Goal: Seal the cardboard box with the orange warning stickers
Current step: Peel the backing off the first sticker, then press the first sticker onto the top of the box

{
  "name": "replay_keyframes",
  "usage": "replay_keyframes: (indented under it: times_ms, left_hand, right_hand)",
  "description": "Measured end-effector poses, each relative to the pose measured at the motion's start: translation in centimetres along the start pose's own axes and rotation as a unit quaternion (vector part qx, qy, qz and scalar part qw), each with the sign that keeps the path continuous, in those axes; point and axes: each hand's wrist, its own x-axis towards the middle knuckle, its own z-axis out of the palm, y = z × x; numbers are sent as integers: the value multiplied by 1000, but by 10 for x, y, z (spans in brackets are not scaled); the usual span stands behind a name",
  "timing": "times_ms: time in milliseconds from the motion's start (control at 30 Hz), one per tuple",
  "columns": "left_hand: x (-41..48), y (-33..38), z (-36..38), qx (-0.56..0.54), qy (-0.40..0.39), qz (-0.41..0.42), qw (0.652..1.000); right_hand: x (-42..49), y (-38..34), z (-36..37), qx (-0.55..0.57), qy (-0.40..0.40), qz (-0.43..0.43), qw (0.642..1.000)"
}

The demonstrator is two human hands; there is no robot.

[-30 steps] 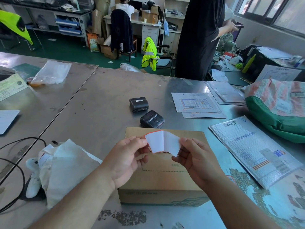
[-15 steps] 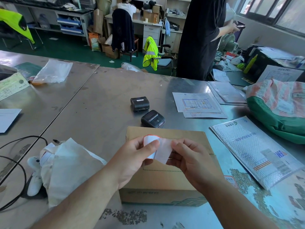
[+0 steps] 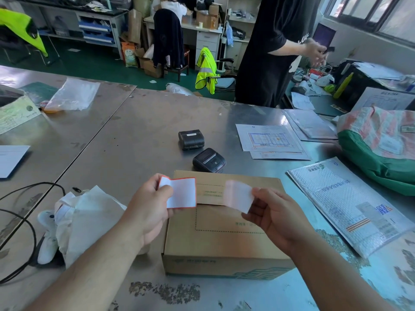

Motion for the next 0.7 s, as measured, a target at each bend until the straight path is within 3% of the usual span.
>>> replay_keyframes:
  times_ms: [167, 333, 433, 567, 700]
  left_hand:
    - [6, -1, -6, -45, 46, 21, 998]
    - [1, 2, -2, -79, 18, 51, 995]
    - [-2, 1, -2, -4, -23, 72, 997]
    - [-2, -3, 0, 52, 10, 116, 992]
    - [-4, -4, 1, 116, -15, 170, 978]
  right_hand:
    - [1, -5, 1, 15, 36, -1, 999]
    - [1, -4, 8, 4, 42, -15, 999]
    - [0, -3, 15, -29, 41, -23, 998]
    - [1, -1, 23, -57, 39, -26, 997]
    - [3, 1, 30, -85, 42, -31, 995]
